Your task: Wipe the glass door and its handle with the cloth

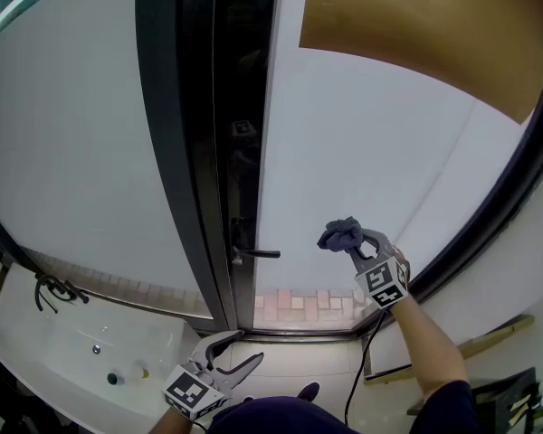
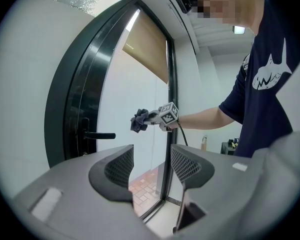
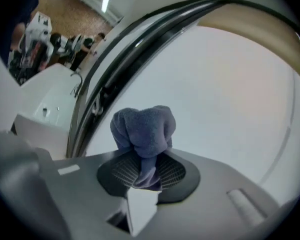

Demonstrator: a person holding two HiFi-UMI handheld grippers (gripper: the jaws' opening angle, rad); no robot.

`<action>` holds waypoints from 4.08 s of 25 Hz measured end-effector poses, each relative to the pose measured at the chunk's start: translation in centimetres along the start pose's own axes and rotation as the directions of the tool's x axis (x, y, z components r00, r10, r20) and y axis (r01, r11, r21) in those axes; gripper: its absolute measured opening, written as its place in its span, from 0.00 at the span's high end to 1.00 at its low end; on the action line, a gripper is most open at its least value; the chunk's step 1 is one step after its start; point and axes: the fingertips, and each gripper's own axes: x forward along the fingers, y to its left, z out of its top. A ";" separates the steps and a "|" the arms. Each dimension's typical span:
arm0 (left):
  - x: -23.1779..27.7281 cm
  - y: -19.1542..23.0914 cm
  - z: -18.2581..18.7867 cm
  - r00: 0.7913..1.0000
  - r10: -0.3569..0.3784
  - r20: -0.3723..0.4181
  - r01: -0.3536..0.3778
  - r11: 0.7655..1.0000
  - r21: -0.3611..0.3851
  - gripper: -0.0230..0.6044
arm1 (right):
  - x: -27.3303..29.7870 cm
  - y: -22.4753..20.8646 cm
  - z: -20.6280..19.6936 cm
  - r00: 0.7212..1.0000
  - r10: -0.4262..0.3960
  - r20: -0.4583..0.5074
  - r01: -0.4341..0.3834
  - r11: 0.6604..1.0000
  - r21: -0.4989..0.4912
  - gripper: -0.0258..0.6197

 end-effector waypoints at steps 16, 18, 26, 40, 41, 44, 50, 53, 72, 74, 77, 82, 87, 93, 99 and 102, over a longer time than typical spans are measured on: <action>-3.5 1.4 -0.4 0.997 0.079 0.009 -0.079 0.997 -0.003 0.60 | 7.4 11.1 17.2 0.928 0.310 0.208 -0.335 0.937 0.102 0.83; -4.0 1.7 -0.6 0.996 0.091 0.010 -0.091 0.996 -0.005 0.60 | 8.8 12.7 17.8 0.923 0.349 0.163 -0.363 0.929 0.070 0.83; -5.3 2.7 -0.9 0.991 0.131 0.010 -0.131 0.991 -0.025 0.60 | 11.6 15.7 19.4 0.941 0.326 0.088 -0.317 0.943 -0.105 0.78; -5.3 3.8 -1.3 0.992 0.127 0.011 -0.127 0.991 -0.038 0.60 | 12.2 17.1 19.8 0.957 0.272 0.098 -0.228 0.919 -0.321 0.78; -5.2 3.7 -1.3 0.992 0.123 0.010 -0.122 0.992 -0.038 0.60 | 12.2 17.2 19.7 0.952 0.289 0.096 -0.248 0.920 -0.303 0.78; -5.0 3.7 -1.4 0.994 0.113 0.009 -0.112 0.993 -0.037 0.60 | 12.1 18.1 19.2 0.937 0.344 0.063 -0.318 0.914 -0.252 0.82; -4.6 3.3 -1.0 0.994 0.107 0.014 -0.107 0.994 -0.039 0.60 | 11.7 19.7 18.3 0.896 0.444 0.004 -0.438 0.885 -0.157 0.83; -4.4 3.1 -1.0 0.994 0.105 0.013 -0.104 0.994 -0.042 0.60 | 10.8 20.5 17.6 0.868 0.495 -0.046 -0.495 0.852 -0.170 0.83; -2.1 1.8 -0.9 0.999 0.045 0.009 -0.045 0.999 -0.016 0.60 | 5.5 14.0 6.6 0.899 0.403 -0.170 -0.422 0.901 -0.096 0.83; -2.0 1.7 -0.3 0.999 0.040 0.016 -0.040 0.999 -0.022 0.60 | 4.9 13.3 6.8 0.910 0.387 -0.149 -0.403 0.911 -0.093 0.83; -2.1 1.7 -0.2 0.999 0.042 0.014 -0.041 0.999 -0.029 0.60 | 4.1 12.6 9.5 0.924 0.377 -0.069 -0.382 0.920 -0.087 0.83; -2.5 1.9 -0.2 0.998 0.052 0.021 -0.052 0.999 -0.015 0.60 | 5.1 14.1 15.6 0.915 0.401 0.029 -0.395 0.910 -0.121 0.83; -3.4 2.1 -0.5 0.997 0.078 0.019 -0.077 0.997 -0.019 0.60 | 8.4 18.6 18.3 0.899 0.437 0.003 -0.425 0.876 -0.227 0.83; -4.6 2.7 -1.4 0.993 0.116 0.006 -0.116 0.993 -0.037 0.60 | 10.6 20.7 16.9 0.885 0.462 -0.058 -0.463 0.860 -0.215 0.83; -4.7 2.8 -1.1 0.994 0.112 0.015 -0.111 0.993 -0.032 0.60 | 9.5 18.7 14.5 0.864 0.499 -0.070 -0.503 0.859 -0.094 0.83; -4.2 2.6 -0.9 0.995 0.099 0.016 -0.098 0.995 -0.032 0.60 | 8.7 17.7 13.2 0.862 0.501 -0.082 -0.506 0.860 -0.062 0.83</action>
